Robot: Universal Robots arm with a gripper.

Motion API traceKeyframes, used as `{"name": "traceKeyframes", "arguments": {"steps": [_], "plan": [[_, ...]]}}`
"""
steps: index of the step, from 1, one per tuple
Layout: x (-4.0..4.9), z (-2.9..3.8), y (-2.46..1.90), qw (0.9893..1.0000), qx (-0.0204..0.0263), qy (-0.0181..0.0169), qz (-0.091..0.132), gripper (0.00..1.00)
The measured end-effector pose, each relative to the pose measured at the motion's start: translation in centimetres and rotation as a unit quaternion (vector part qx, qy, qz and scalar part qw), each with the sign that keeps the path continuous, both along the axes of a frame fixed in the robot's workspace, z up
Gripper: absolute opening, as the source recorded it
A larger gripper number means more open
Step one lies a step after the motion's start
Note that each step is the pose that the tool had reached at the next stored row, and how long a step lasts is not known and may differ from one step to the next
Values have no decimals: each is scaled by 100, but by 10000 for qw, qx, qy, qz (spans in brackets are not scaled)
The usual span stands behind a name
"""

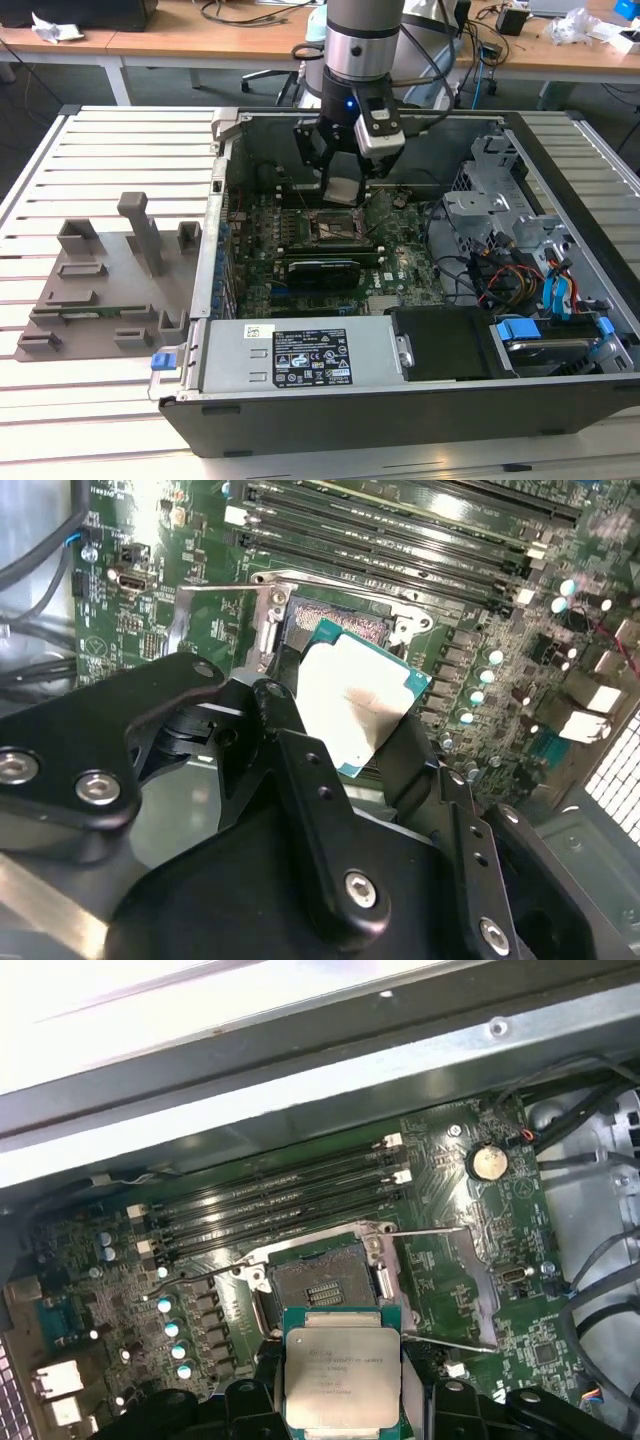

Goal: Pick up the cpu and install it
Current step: 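Place the cpu into insertion slot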

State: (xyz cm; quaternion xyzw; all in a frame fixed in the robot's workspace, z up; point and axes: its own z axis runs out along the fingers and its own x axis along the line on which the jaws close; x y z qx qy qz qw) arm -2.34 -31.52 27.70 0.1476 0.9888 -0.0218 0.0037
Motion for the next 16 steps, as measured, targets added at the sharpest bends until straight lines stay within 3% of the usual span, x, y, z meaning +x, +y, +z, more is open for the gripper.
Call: {"name": "traceKeyframes", "arguments": {"steps": [5, 6, 10, 16], "plan": [[0, -1, 0, 9995, -24, 0, -325, 55], [0, -2, 0, 9988, -41, 0, -492, 55], [0, -3, 0, 9967, -59, 0, -806, 55], [0, -5, 0, 9930, -76, 1, -1175, 55]]}}
